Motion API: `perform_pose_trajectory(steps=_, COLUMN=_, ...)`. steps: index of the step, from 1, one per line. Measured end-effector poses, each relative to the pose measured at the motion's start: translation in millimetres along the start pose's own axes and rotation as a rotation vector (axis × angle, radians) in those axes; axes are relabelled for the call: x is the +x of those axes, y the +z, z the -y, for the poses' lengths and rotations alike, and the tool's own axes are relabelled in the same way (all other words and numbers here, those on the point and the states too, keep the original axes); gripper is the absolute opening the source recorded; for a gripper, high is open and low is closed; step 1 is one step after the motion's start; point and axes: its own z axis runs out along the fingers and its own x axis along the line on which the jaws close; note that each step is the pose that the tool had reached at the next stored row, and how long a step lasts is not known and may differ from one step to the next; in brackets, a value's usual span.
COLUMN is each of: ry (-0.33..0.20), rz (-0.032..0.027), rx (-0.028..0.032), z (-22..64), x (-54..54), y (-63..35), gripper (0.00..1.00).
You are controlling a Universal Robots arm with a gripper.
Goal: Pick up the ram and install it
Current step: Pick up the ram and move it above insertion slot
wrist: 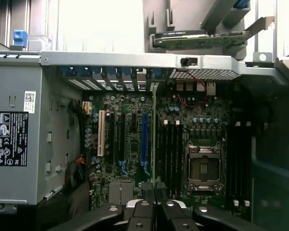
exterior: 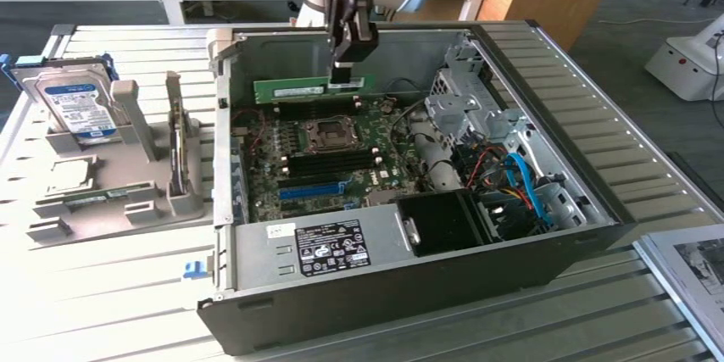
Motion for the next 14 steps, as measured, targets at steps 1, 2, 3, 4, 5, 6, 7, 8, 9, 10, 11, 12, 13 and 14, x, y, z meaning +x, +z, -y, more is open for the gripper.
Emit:
perform_pose_trajectory(steps=1, ry=0.000, rz=0.0000, rx=0.0000, z=2.1, x=0.0, y=-0.1, gripper=0.12)
perform_pose_trajectory(steps=2, ry=0.000, rz=0.0000, rx=-0.0001, z=4.2, x=0.0, y=-0.2, gripper=0.12)
perform_pose_trajectory(steps=3, ry=0.000, rz=0.0000, rx=-0.0001, z=6.0, x=0.0, y=-0.3, gripper=0.12)
perform_pose_trajectory(steps=4, ry=0.000, rz=-0.0001, rx=-0.0001, z=7.6, x=0.1, y=-0.4, gripper=0.12)
perform_pose_trajectory(steps=5, ry=0.000, rz=0.0000, rx=-0.0001, z=8.3, x=0.1, y=-0.4, gripper=0.12)
perform_pose_trajectory(steps=6, ry=0.000, rz=0.0000, rx=0.0000, z=8.3, x=0.1, y=-0.4, gripper=0.12)
perform_pose_trajectory(steps=7, ry=0.000, rz=0.0000, rx=0.0000, z=8.3, x=0.1, y=-0.4, gripper=0.12)
perform_pose_trajectory(steps=8, ry=0.000, rz=0.0001, rx=0.0000, z=8.3, x=0.0, y=-0.3, gripper=0.12)
perform_pose_trajectory(steps=9, ry=0.000, rz=0.0001, rx=0.0000, z=8.3, x=0.0, y=-0.4, gripper=0.12)
perform_pose_trajectory(steps=10, ry=0.000, rz=0.0000, rx=-0.0001, z=8.3, x=0.0, y=-0.4, gripper=0.12)
perform_pose_trajectory(steps=11, ry=0.000, rz=0.0001, rx=0.0000, z=8.4, x=0.0, y=-0.3, gripper=0.12)
perform_pose_trajectory(steps=12, ry=0.000, rz=0.0001, rx=0.0000, z=9.3, x=0.0, y=-0.4, gripper=0.12)
perform_pose_trajectory(steps=13, ry=0.000, rz=0.0000, rx=0.0000, z=10.7, x=0.0, y=-0.4, gripper=0.12)
perform_pose_trajectory(steps=14, ry=0.000, rz=0.0000, rx=-0.0001, z=12.5, x=0.0, y=-0.5, gripper=0.12)
